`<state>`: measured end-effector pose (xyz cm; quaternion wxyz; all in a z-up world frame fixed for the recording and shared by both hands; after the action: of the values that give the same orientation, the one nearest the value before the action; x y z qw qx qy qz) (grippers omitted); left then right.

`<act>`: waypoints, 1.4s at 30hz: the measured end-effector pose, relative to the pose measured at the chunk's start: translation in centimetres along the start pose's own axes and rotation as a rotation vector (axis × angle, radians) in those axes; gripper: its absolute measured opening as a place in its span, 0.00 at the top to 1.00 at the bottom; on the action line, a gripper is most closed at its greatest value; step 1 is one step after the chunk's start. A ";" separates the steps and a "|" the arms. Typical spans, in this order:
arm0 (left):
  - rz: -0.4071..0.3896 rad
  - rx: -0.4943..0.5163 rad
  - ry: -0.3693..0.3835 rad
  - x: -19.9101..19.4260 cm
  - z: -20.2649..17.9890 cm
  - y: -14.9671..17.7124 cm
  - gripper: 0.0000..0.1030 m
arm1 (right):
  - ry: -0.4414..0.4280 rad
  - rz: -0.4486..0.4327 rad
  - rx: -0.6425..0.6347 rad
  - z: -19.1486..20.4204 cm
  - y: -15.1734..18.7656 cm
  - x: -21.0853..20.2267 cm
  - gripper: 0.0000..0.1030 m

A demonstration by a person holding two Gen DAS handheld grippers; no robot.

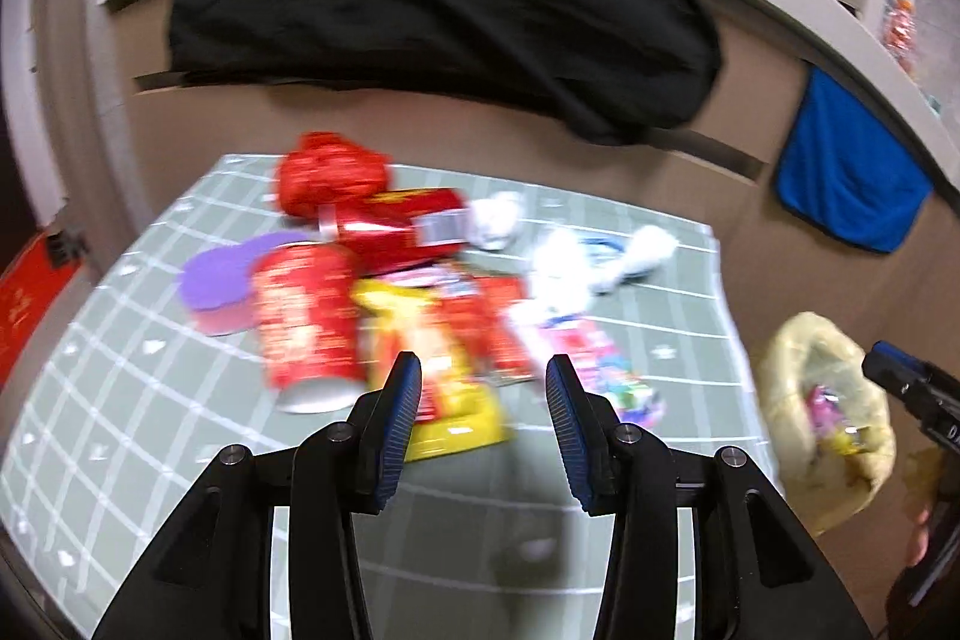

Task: Collect trash
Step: 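Grasp the red paper cup with the left gripper while the right grasps the Kleenex pack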

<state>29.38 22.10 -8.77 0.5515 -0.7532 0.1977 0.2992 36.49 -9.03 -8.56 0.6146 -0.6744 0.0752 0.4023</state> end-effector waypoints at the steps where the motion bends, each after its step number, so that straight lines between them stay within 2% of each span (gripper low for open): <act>1: 0.000 -0.004 -0.007 -0.1 0.7 0.0 0.57 | -0.012 -0.001 -0.011 1.1 -0.3 0.4 0.55; 7: -0.051 -0.012 -0.079 -1.4 4.8 -0.1 0.57 | -0.067 0.006 -0.045 6.6 -2.2 3.6 0.55; 12: -0.072 -0.021 -0.090 -1.7 6.8 -0.4 0.57 | -0.111 0.054 -0.048 9.9 -2.2 6.5 0.55; 16: -0.066 -0.024 -0.062 -1.2 7.5 -0.6 0.57 | -0.118 0.108 -0.062 11.8 -1.8 8.6 0.55; 24: -0.025 -0.032 -0.016 0.6 8.8 -0.8 0.57 | -0.127 0.143 -0.094 14.2 -1.5 11.2 0.54; 27: -0.002 -0.063 0.007 1.2 9.6 -0.5 0.57 | -0.126 0.154 -0.090 14.6 -1.4 12.0 0.54; 29: 0.019 -0.107 0.057 1.4 10.1 0.0 0.57 | -0.128 0.166 -0.092 15.0 -1.3 12.3 0.54; 35: 0.061 -0.161 0.169 1.1 10.5 1.5 0.57 | -0.105 0.114 -0.152 15.8 -1.6 10.7 0.54; 39: 0.046 -0.187 0.223 1.7 10.2 0.1 0.56 | -0.138 0.098 -0.131 15.7 -1.3 9.9 0.54; 42: 0.049 -0.276 0.190 4.2 11.0 -1.7 0.56 | -0.155 0.084 -0.155 15.7 -1.3 9.4 0.54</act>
<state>31.03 33.21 -12.76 0.4142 -0.8416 0.2242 0.2643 36.43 8.92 -12.32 0.5471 -0.6830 0.0245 0.4834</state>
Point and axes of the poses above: each gripper's, at about its wrist camera, not at the fingertips, and x roughly the way its jaws point, z to its left, y to its underside, the point moved 8 cm from there along x, roughly the way its jaws point, and after that the axes turned 6 degrees about -x, right-handed, at the moved point
